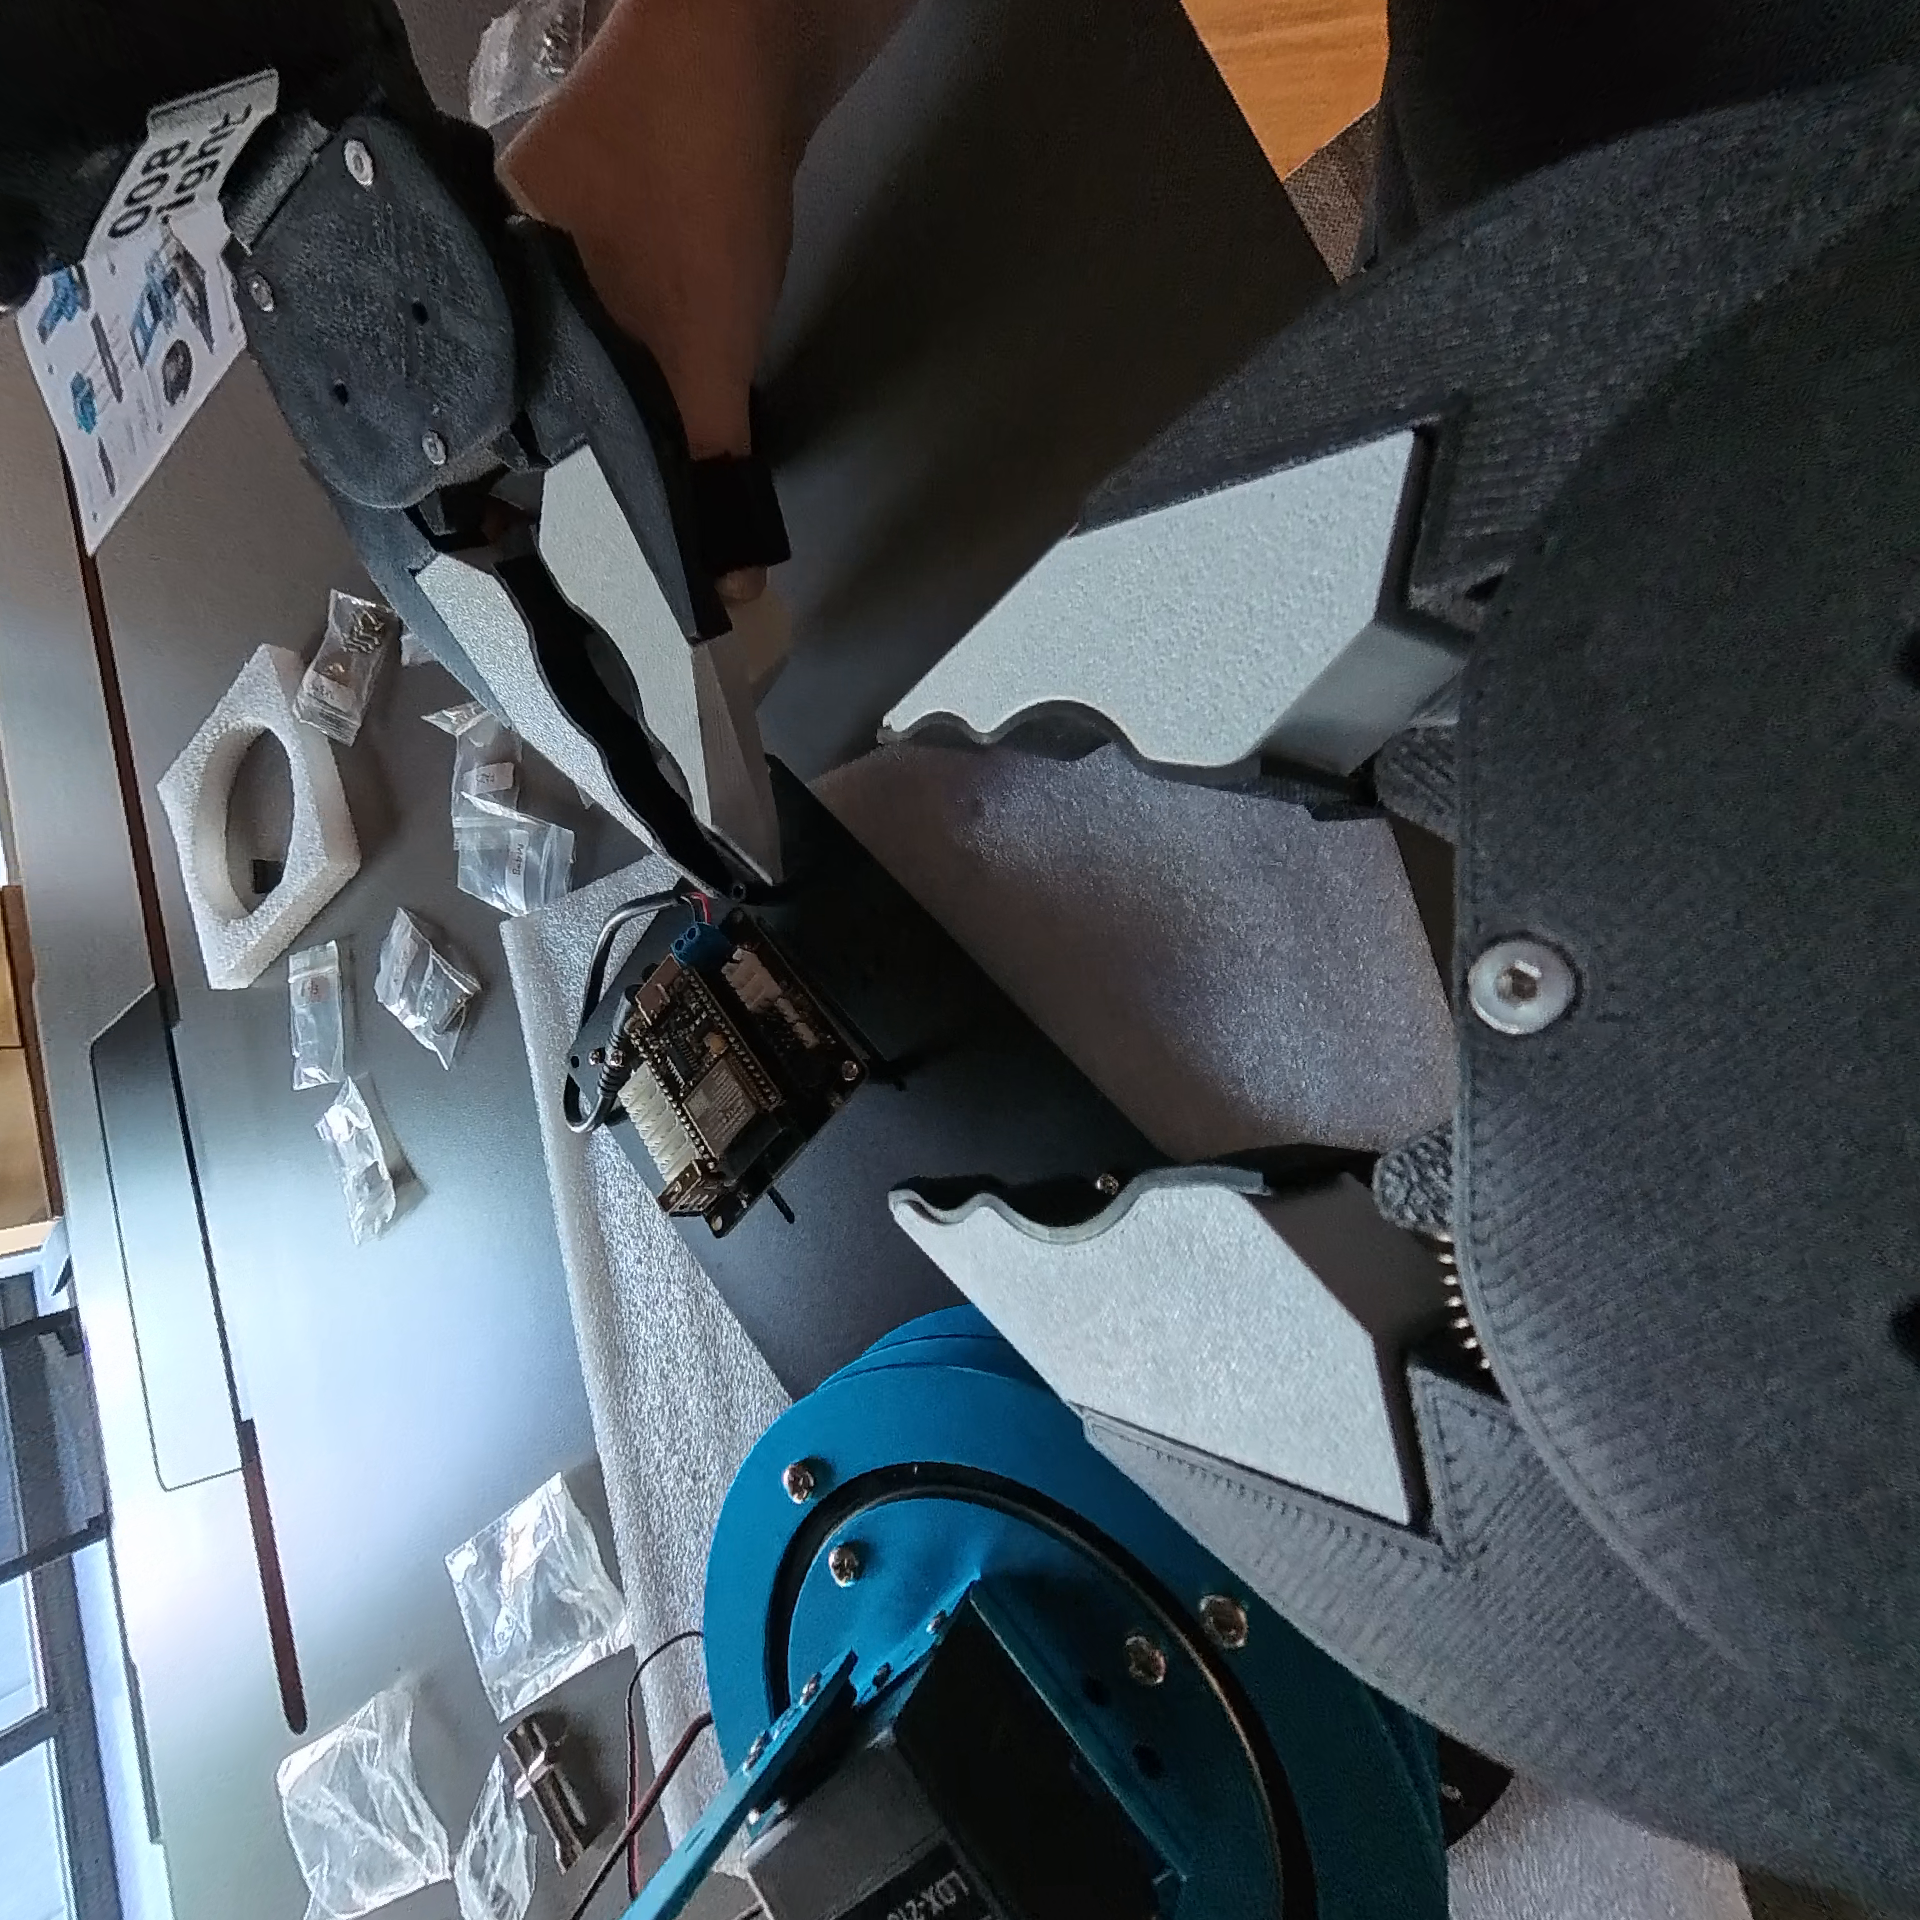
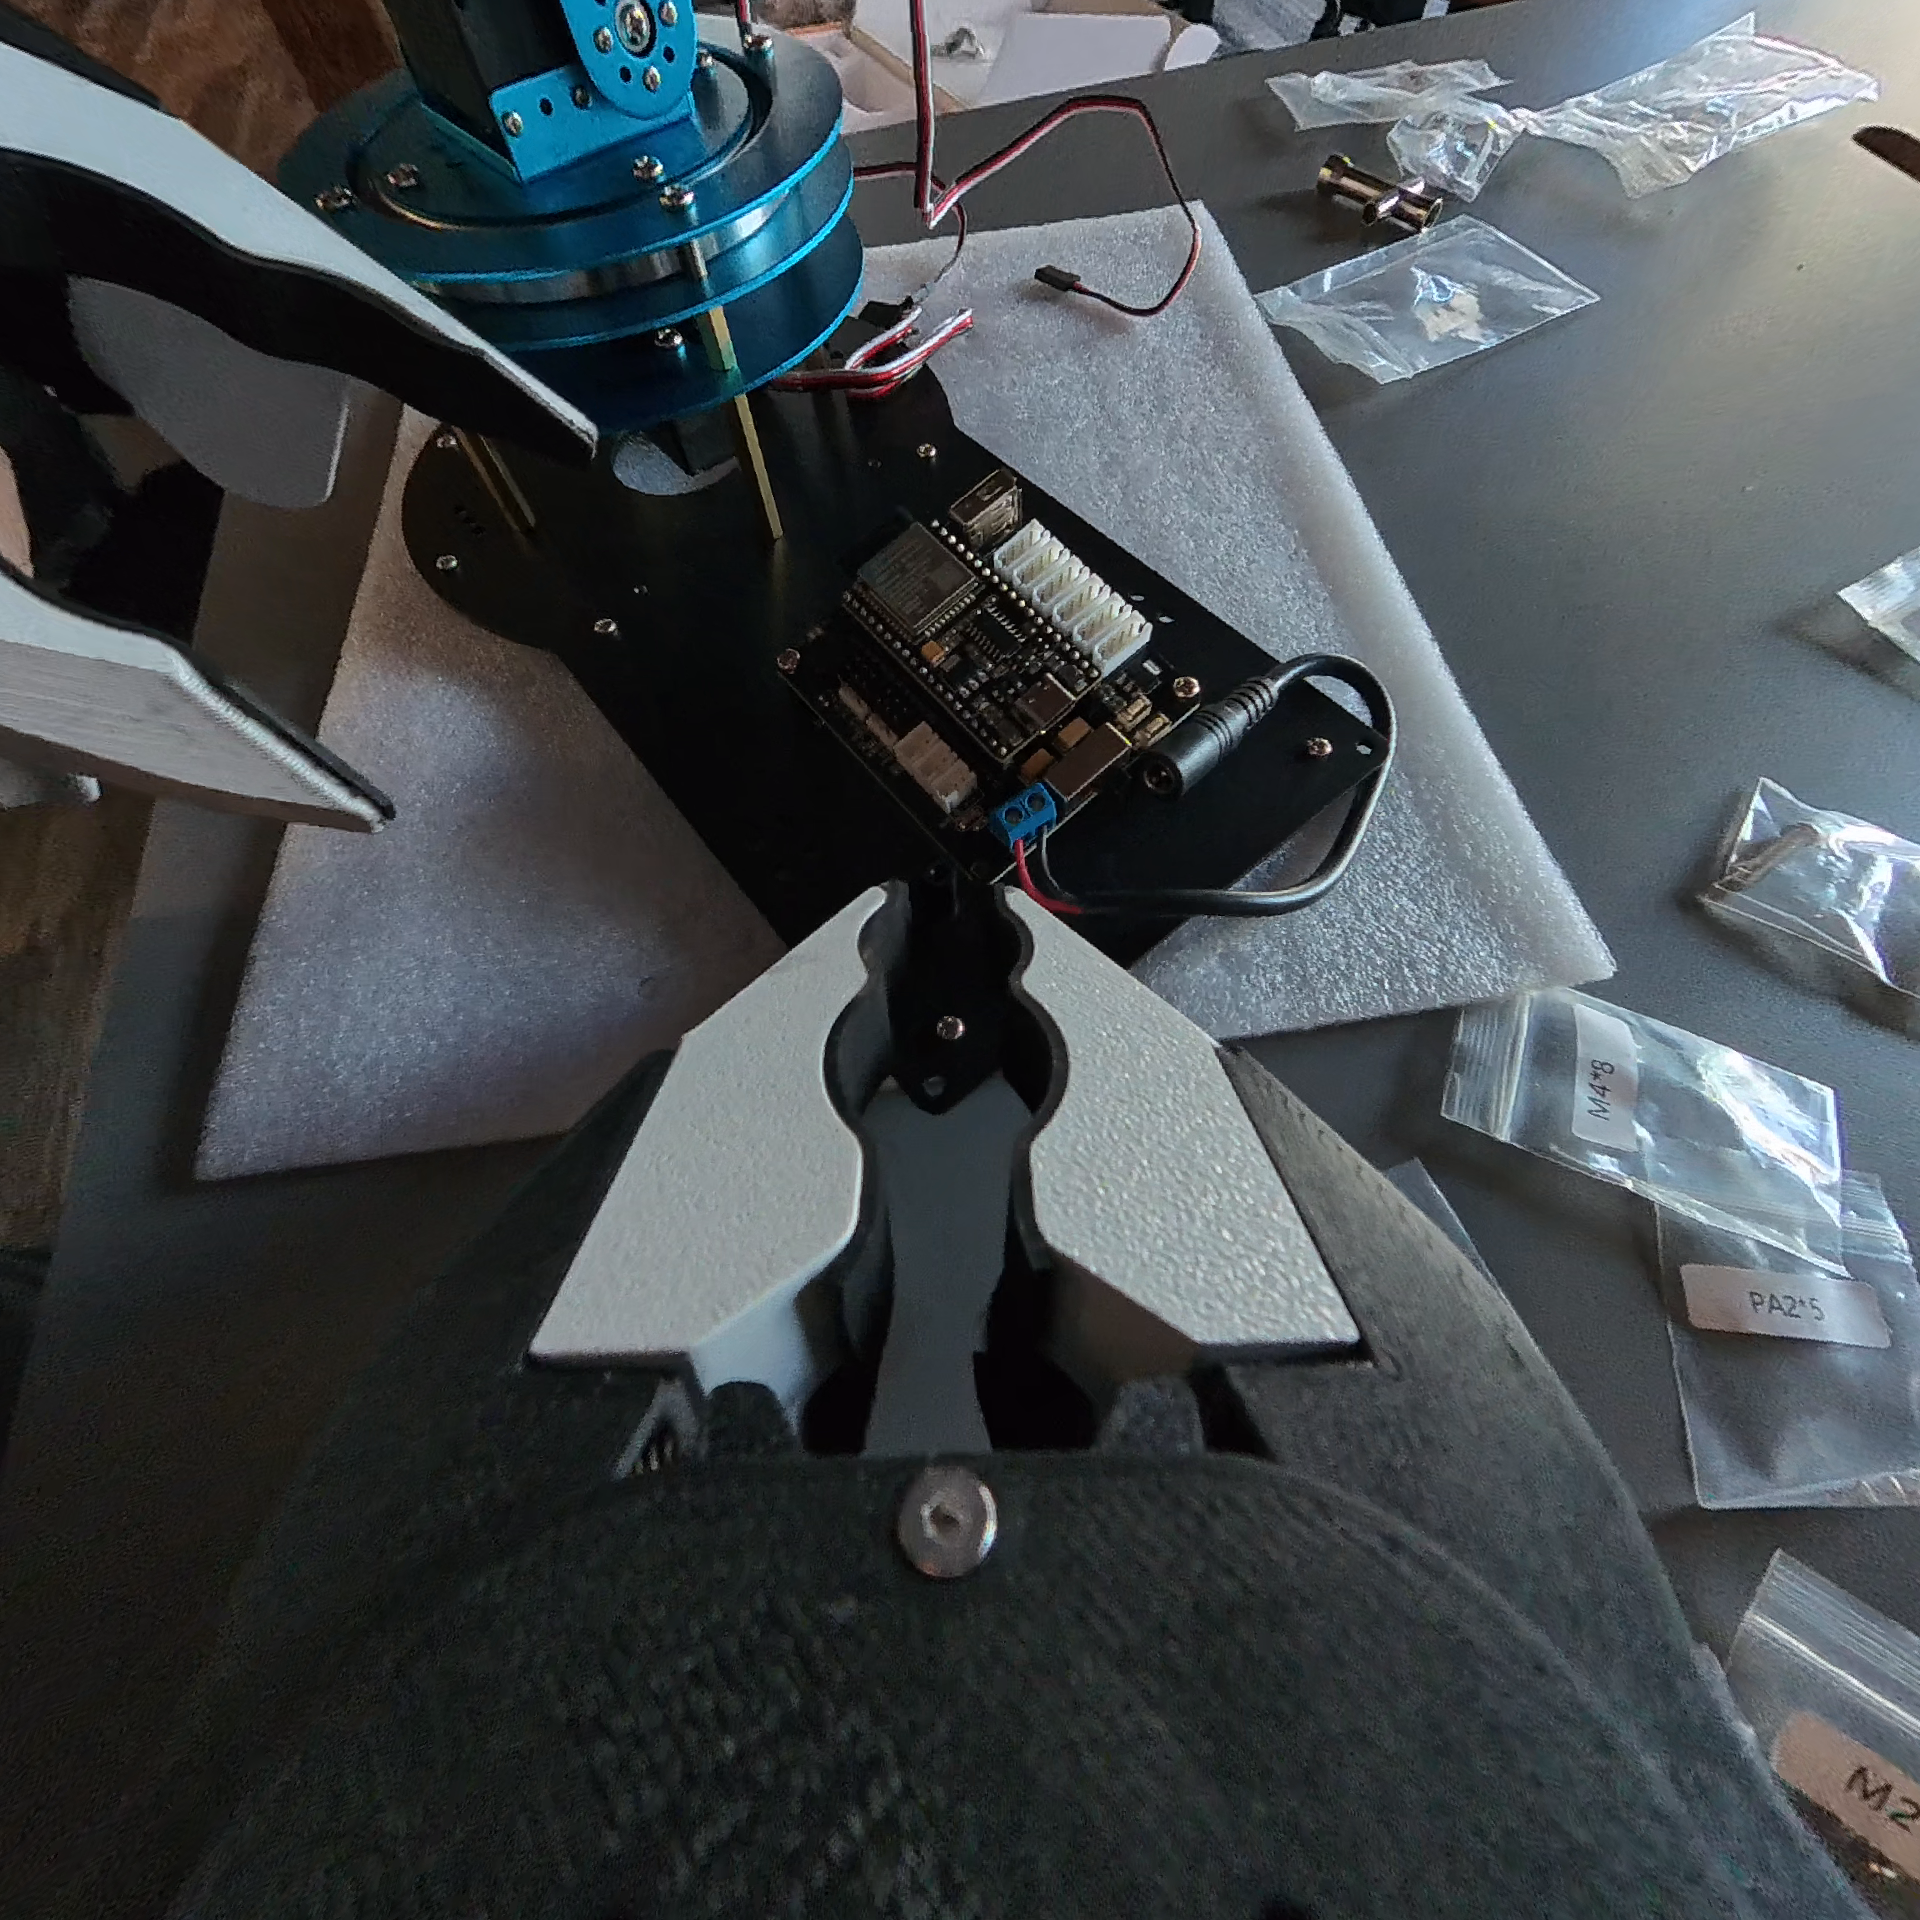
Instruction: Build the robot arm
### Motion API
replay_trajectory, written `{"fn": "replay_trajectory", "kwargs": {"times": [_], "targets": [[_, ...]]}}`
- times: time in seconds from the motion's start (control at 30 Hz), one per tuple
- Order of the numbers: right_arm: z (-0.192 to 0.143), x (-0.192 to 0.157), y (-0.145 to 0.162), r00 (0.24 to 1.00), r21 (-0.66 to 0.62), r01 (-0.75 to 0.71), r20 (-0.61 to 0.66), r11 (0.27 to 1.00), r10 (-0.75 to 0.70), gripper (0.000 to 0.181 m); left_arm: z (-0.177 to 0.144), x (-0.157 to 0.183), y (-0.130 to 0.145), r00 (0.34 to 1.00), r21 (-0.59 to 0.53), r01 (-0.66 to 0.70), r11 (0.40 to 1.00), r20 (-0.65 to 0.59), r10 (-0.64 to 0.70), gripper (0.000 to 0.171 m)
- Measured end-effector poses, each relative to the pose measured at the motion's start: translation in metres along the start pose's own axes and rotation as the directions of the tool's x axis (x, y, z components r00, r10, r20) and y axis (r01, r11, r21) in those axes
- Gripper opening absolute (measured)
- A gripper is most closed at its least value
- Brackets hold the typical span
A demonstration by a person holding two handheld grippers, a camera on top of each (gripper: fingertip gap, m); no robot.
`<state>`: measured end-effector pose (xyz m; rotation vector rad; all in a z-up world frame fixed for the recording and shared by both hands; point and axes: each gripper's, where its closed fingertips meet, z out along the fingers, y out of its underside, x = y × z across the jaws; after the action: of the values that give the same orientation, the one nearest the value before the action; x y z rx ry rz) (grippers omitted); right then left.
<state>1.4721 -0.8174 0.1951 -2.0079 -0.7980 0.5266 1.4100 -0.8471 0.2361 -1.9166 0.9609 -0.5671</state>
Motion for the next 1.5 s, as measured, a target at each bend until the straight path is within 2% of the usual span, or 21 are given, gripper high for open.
{"fn": "replay_trajectory", "kwargs": {"times": [0.17, 0.27, 0.33, 0.43, 0.5, 0.57, 0.7, 0.83, 0.97, 1.1, 1.27, 1.37, 1.43, 1.5], "targets": [[-0.006, -0.001, -0.001, 1.0, 0.023, -0.007, 0.01, 1.0, 0.007, 0.014, 0.0, -0.001, 0.0, 1.0, -0.007, 0.001, 1.0, -0.003, -0.001, 0.08], [-0.021, -0.012, -0.018, 0.999, 0.114, -0.006, 0.049, 0.993, 0.0, 0.015, -0.002, 0.002, -0.001, 1.0, 0.005, 0.004, 1.0, -0.017, -0.004, 0.079], [-0.047, -0.009, -0.035, 1.0, 0.2, 0.006, -0.01, 0.98, -0.004, 0.015, -0.005, 0.007, -0.002, 0.999, 0.019, -0.005, 1.0, -0.038, 0.005, 0.078], [-0.111, 0.009, -0.046, 0.982, 0.334, 0.035, -0.185, 0.942, 0.029, 0.015, -0.009, 0.018, -0.002, 0.996, 0.054, -0.031, 0.998, -0.084, 0.036, 0.076], [-0.157, 0.02, -0.036, 0.951, 0.385, 0.047, -0.299, 0.922, 0.076, 0.016, -0.011, 0.028, -0.001, 0.991, 0.086, -0.039, 0.995, -0.128, 0.05, 0.074], [-0.195, 0.029, -0.013, 0.907, 0.364, 0.042, -0.405, 0.93, 0.118, 0.024, -0.011, 0.04, 0.0, 0.982, 0.121, -0.048, 0.991, -0.177, 0.07, 0.073], [-0.24, 0.035, 0.044, 0.82, 0.27, -0.043, -0.541, 0.962, 0.189, 0.041, -0.01, 0.064, -0.003, 0.958, 0.186, -0.079, 0.979, -0.257, 0.126, 0.066], [-0.247, 0.027, 0.07, 0.82, 0.298, -0.138, -0.5, 0.944, 0.278, 0.044, -0.005, 0.084, -0.01, 0.936, 0.198, -0.021, 0.98, -0.34, 0.088, 0.064], [-0.26, 0.047, 0.086, 0.812, 0.246, -0.143, -0.524, 0.959, 0.255, 0.041, 0.006, 0.097, -0.015, 0.945, 0.185, -0.033, 0.982, -0.313, 0.09, 0.06], [-0.3, 0.078, 0.1, 0.808, 0.205, -0.099, -0.555, 0.974, 0.199, 0.033, 0.017, 0.117, -0.029, 0.958, 0.181, -0.045, 0.982, -0.271, 0.094, 0.057], [-0.371, 0.111, 0.136, 0.823, 0.051, -0.068, -0.562, 0.996, 0.084, 0.028, 0.038, 0.145, -0.057, 0.979, 0.206, -0.051, 0.977, -0.182, 0.09, 0.052], [-0.401, 0.12, 0.16, 0.869, -0.018, -0.09, -0.49, 0.996, 0.069, 0.028, 0.054, 0.159, -0.075, 0.989, 0.214, -0.045, 0.976, -0.125, 0.073, 0.05], [-0.402, 0.129, 0.166, 0.898, -0.022, -0.097, -0.434, 0.995, 0.078, 0.027, 0.061, 0.168, -0.087, 0.992, 0.229, -0.018, 0.973, -0.115, 0.045, 0.05], [-0.381, 0.137, 0.15, 0.933, 0.053, -0.104, -0.342, 0.993, 0.115, 0.027, 0.066, 0.174, -0.096, 0.995, 0.238, 0.002, 0.971, -0.099, 0.022, 0.049]]}}
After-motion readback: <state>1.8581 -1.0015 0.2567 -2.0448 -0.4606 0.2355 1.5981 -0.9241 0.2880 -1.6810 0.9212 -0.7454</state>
